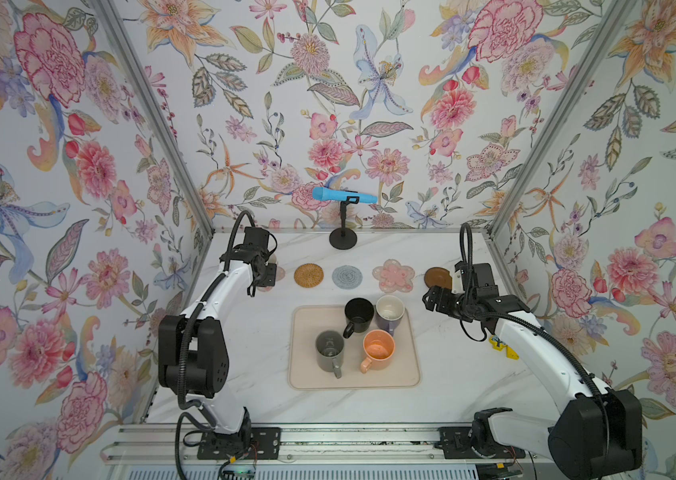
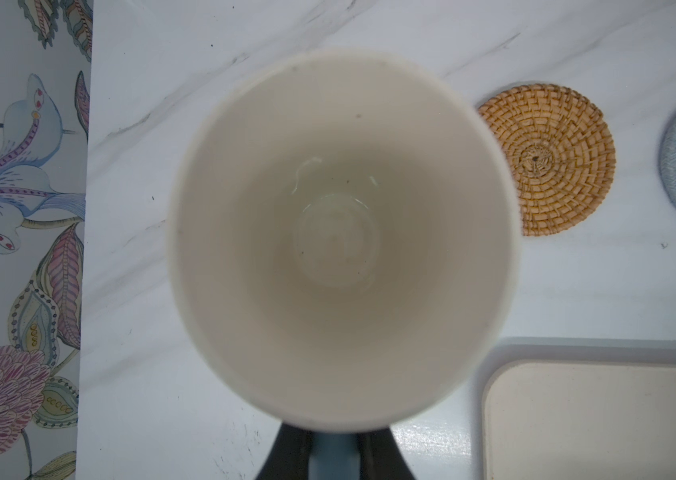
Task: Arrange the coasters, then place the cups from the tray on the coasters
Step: 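Carry the light blue mug with the left gripper toward the nearest pink flower coaster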
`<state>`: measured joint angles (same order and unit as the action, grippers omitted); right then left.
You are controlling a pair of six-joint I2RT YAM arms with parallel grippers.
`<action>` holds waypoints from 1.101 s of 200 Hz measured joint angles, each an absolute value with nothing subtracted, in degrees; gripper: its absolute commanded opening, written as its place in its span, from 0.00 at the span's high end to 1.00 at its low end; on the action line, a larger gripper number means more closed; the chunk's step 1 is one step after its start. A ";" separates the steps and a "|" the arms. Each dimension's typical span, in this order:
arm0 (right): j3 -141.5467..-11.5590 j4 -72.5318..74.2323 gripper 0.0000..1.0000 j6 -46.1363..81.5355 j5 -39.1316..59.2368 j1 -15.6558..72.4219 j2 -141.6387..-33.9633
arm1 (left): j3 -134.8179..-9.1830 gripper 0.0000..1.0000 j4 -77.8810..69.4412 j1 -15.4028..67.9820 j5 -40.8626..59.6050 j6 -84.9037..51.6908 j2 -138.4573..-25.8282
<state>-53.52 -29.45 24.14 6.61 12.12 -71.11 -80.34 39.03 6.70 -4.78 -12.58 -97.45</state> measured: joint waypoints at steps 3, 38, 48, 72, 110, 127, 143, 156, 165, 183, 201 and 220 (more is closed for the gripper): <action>-53.52 -29.45 0.09 24.25 6.48 12.16 -71.09 | -80.51 1.00 39.03 6.68 -4.78 -12.58 -97.54; -53.15 -29.43 0.08 24.29 6.02 12.25 -70.57 | -82.35 1.00 38.85 6.11 -4.78 -12.60 -98.26; -52.97 -29.50 0.08 24.27 5.76 12.25 -70.54 | -82.61 1.00 38.81 5.89 -4.80 -12.62 -98.37; -52.80 -29.82 0.08 24.27 5.56 12.25 -70.54 | -82.81 1.00 38.79 5.39 -4.78 -12.64 -98.50; -51.96 -29.80 0.08 24.23 5.21 12.25 -70.48 | -83.53 1.00 38.85 4.45 -4.71 -12.80 -99.98; -51.24 -29.95 0.08 24.23 4.95 12.25 -70.48 | -84.44 1.00 38.72 4.05 -4.71 -12.82 -101.14; -50.96 -30.04 0.08 24.05 4.91 12.25 -70.48 | -85.12 1.00 38.17 3.57 -4.51 -12.86 -102.26; -50.85 -30.09 0.08 24.01 4.89 12.25 -70.48 | -85.32 1.00 37.43 3.11 -4.16 -13.04 -102.96; -50.85 -30.06 0.08 23.83 4.86 12.25 -70.48 | -85.38 1.00 37.10 2.74 -3.64 -13.17 -103.39; -50.85 -30.09 0.08 23.81 4.51 12.25 -70.48 | -85.47 1.00 36.42 2.24 -3.14 -13.45 -104.31; -50.85 -30.09 0.08 23.79 4.29 12.25 -70.50 | -85.52 1.00 35.59 2.13 -2.76 -13.47 -105.19; -50.87 -30.06 0.08 23.62 4.25 12.25 -70.76 | -85.54 1.00 34.48 2.13 -1.93 -13.47 -106.10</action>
